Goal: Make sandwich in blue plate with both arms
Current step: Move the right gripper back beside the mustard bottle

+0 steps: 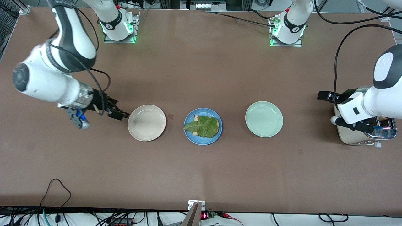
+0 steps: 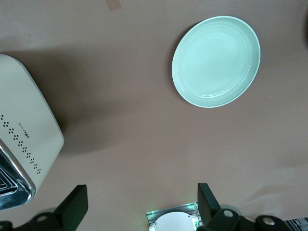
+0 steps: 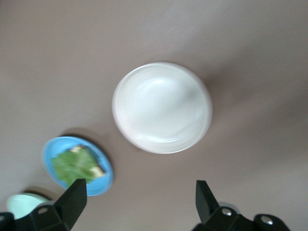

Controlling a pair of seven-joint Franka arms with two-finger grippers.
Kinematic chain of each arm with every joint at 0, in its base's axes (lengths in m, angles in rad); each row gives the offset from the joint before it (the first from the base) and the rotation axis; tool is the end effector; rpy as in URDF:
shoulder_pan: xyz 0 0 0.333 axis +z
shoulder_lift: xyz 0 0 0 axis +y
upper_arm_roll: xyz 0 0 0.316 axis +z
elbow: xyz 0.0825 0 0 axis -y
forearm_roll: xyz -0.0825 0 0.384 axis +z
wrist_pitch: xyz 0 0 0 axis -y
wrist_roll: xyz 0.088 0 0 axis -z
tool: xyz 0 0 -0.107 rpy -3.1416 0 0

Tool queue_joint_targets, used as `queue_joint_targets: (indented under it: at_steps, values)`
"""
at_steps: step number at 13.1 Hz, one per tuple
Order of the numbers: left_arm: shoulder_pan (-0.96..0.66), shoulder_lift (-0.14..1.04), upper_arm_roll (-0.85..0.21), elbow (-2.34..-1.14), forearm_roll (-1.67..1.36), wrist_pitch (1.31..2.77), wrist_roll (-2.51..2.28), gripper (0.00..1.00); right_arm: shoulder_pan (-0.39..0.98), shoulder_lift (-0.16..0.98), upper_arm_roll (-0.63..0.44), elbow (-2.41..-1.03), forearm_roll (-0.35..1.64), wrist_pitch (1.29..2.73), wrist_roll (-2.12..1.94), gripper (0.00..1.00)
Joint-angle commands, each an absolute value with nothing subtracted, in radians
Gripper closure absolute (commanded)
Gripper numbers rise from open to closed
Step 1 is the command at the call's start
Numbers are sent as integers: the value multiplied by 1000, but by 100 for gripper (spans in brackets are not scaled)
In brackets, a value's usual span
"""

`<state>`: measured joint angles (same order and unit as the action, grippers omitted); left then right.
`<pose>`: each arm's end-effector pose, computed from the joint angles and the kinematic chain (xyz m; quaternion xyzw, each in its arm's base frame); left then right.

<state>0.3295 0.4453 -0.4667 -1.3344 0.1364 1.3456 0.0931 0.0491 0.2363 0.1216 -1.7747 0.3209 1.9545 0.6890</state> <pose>0.6342 -0.0171 0.4717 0.9745 -0.1100 -0.1935 0.0271 0.6081 0.1213 0.4248 -0.9349 0.3152 0.0921 0.1344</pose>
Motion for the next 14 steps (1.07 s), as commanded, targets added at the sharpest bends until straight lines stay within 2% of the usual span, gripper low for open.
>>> queue_joint_targets:
  at_steps: [1,5,9,14]
  values:
    - [325,457,-474,-1312,158,1342,86,0,-21,134,138,-1876,238,1904,498,0]
    - [325,456,-476,-1312,160,1342,86,0,-103,48,138,-1962,115,1885,212,0]
    - [324,454,-477,-1312,155,1342,83,0,-170,-1,138,-1963,28,1858,-87,0]
    - [324,454,-477,-1312,156,1342,84,0,-256,-41,138,-1965,26,1783,-337,0]
